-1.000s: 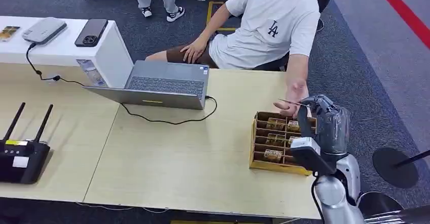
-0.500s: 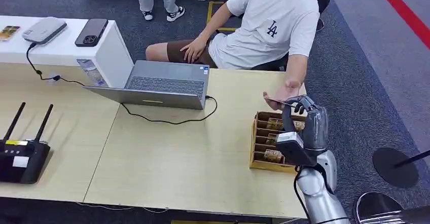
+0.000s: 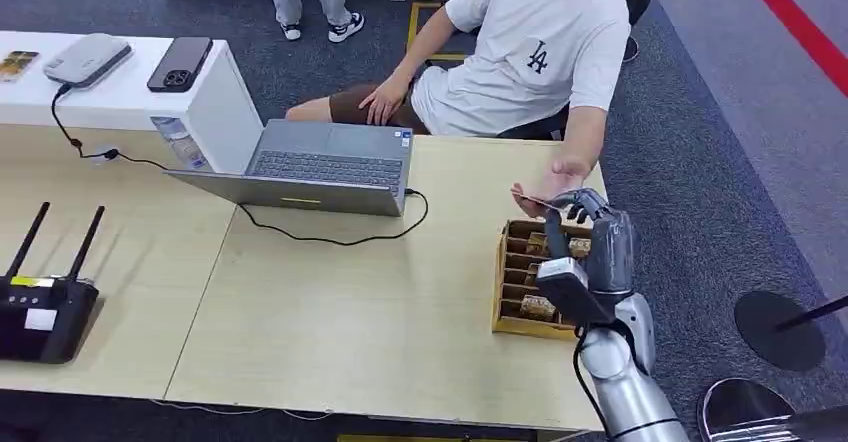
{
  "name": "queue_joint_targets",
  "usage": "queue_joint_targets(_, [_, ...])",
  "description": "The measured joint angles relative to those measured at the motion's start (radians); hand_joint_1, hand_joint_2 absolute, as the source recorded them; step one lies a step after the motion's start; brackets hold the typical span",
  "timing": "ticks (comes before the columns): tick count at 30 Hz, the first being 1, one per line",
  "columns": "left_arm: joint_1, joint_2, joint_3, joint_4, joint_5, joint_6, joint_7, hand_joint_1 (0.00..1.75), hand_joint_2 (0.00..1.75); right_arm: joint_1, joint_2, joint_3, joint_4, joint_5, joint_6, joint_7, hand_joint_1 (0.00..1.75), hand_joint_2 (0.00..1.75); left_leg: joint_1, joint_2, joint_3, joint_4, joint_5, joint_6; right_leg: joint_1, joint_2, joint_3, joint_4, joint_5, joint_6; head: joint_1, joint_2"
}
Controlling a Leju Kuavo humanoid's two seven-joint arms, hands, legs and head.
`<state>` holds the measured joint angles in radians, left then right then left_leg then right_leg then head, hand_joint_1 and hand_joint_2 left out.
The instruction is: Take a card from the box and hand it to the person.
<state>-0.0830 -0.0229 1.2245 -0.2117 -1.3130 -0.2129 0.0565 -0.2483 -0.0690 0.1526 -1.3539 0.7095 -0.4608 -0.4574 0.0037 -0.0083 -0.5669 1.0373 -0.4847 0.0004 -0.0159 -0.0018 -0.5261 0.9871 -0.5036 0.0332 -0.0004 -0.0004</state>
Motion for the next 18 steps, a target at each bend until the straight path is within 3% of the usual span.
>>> queue_joint_targets(1, [0.0,0.0,0.0,0.0,0.0,0.003,0.002,0.0,1.75,-0.001,0.0,0.004,0.003,0.001,0.0,0.006,0.0,1.75,0.0,0.0,0.0,0.0,0.0,0.0,0.0,0.0,0.0,0.0,0.0,0.0,0.0,0.0])
queue_joint_targets(2, [0.0,0.0,0.0,0.0,0.003,0.006,0.003,0.0,0.0,-0.002,0.001,0.011,0.006,0.006,0.0,0.012,0.0,1.75,0.0,0.0,0.0,0.0,0.0,0.0,0.0,0.0,0.0,0.0,0.0,0.0,0.0,0.0])
queue_joint_targets(12, [-0.003,-0.013,0.025,0.0,0.055,0.071,0.056,0.0,0.0,-0.049,0.048,0.068,0.023,0.053,0.035,0.045,0.0,1.75,0.0,0.0,0.0,0.0,0.0,0.0,0.0,0.0,0.0,0.0,0.0,0.0,0.0,0.0])
queue_joint_targets(18, [-0.003,-0.014,0.026,0.0,0.056,0.069,0.056,0.0,0.0,-0.052,0.052,0.082,0.014,0.049,0.028,0.047,0.0,1.75,0.0,0.0,0.0,0.0,0.0,0.0,0.0,0.0,0.0,0.0,0.0,0.0,0.0,0.0])
